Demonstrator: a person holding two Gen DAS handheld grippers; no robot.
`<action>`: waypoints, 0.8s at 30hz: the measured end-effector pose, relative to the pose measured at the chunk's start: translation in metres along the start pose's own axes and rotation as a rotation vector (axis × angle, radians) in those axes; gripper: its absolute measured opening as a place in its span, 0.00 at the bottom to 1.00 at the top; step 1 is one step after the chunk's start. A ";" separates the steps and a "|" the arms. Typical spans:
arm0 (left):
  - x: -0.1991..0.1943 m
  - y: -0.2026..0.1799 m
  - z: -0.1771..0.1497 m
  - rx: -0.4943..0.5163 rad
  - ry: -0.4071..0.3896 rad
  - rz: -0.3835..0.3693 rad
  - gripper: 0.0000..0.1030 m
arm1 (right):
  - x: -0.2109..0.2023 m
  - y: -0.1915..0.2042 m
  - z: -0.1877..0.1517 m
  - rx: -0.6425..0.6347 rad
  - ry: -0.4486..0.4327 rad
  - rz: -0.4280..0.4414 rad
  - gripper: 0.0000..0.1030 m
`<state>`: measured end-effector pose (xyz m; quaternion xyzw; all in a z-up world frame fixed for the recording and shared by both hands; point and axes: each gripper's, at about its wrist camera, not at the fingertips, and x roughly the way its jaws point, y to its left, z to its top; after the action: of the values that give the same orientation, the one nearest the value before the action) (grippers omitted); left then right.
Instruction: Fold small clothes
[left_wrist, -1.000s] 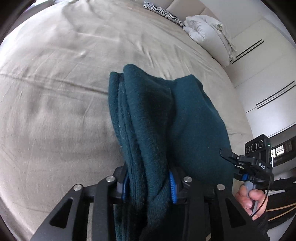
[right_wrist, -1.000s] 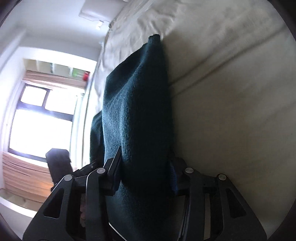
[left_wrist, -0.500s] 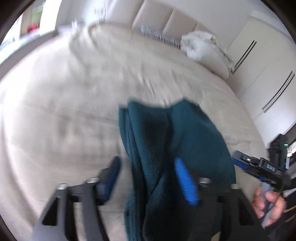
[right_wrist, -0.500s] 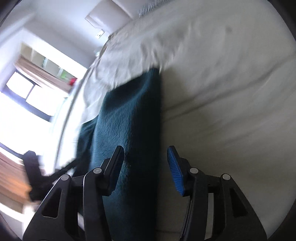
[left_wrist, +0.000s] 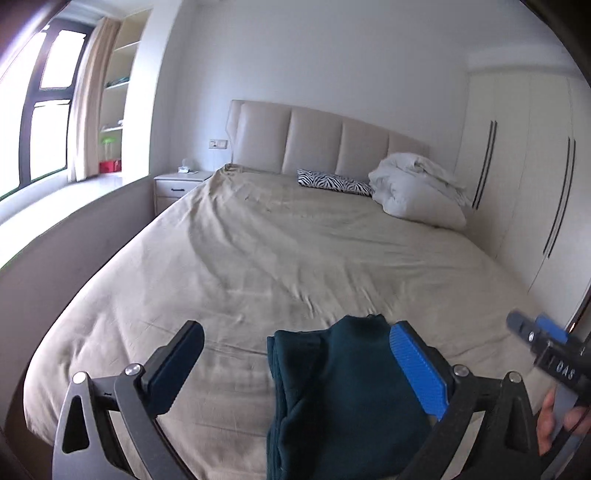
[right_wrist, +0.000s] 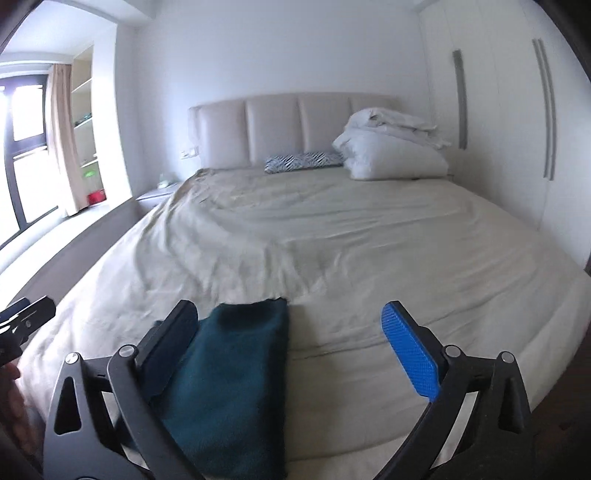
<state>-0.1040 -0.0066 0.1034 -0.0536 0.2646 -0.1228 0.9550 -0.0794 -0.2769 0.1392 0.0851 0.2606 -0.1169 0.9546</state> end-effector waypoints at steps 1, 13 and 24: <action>-0.004 -0.001 0.001 -0.002 0.010 0.005 1.00 | -0.004 -0.001 0.004 0.004 0.032 0.009 0.99; 0.001 -0.008 -0.018 0.032 0.100 0.073 1.00 | -0.047 0.025 -0.001 -0.005 0.195 0.030 0.99; 0.016 -0.008 -0.039 0.129 0.116 0.218 1.00 | -0.018 0.039 -0.025 -0.047 0.232 -0.017 0.99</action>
<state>-0.1124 -0.0204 0.0637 0.0439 0.3151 -0.0380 0.9473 -0.0963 -0.2303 0.1309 0.0732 0.3727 -0.1083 0.9187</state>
